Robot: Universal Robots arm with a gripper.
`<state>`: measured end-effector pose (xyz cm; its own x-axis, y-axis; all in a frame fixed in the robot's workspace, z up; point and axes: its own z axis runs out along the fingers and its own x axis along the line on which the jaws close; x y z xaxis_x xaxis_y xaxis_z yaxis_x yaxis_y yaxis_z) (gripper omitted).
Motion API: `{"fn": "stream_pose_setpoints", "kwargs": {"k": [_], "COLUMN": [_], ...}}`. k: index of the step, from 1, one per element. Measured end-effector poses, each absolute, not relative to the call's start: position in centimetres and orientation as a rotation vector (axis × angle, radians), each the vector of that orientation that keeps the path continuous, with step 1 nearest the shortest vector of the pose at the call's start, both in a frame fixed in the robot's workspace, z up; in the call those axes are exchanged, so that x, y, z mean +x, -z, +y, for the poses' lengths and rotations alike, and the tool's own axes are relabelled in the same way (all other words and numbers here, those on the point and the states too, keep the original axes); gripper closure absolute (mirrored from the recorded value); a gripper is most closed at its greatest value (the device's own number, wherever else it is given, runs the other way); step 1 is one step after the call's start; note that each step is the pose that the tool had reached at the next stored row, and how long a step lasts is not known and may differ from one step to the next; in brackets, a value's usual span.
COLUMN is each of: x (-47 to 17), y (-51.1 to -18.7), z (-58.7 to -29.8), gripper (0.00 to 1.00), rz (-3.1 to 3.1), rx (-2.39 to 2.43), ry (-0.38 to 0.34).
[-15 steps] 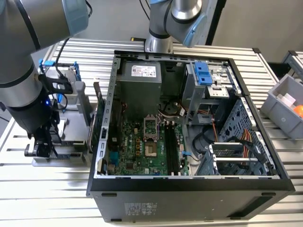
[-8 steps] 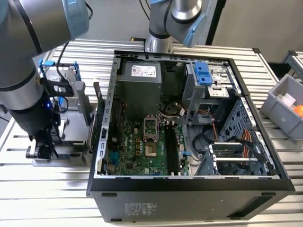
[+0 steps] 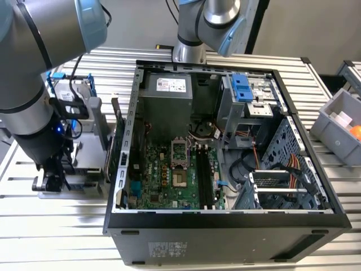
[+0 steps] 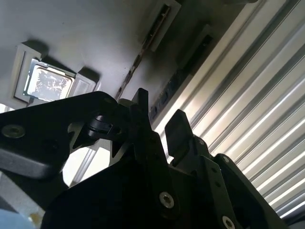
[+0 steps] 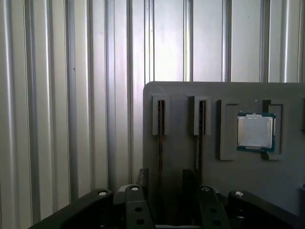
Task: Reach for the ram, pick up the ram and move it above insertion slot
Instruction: 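Pick up the ram and move it above insertion slot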
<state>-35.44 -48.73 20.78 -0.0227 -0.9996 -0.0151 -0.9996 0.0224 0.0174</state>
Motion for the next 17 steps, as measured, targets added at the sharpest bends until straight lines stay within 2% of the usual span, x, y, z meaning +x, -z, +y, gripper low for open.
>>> {"fn": "stream_pose_setpoints", "kwargs": {"k": [17], "x": [-35.4], "y": [-19.5], "z": [-48.7], "gripper": [0.0], "rz": [-2.276], "rx": [2.164], "ry": [0.036]}}
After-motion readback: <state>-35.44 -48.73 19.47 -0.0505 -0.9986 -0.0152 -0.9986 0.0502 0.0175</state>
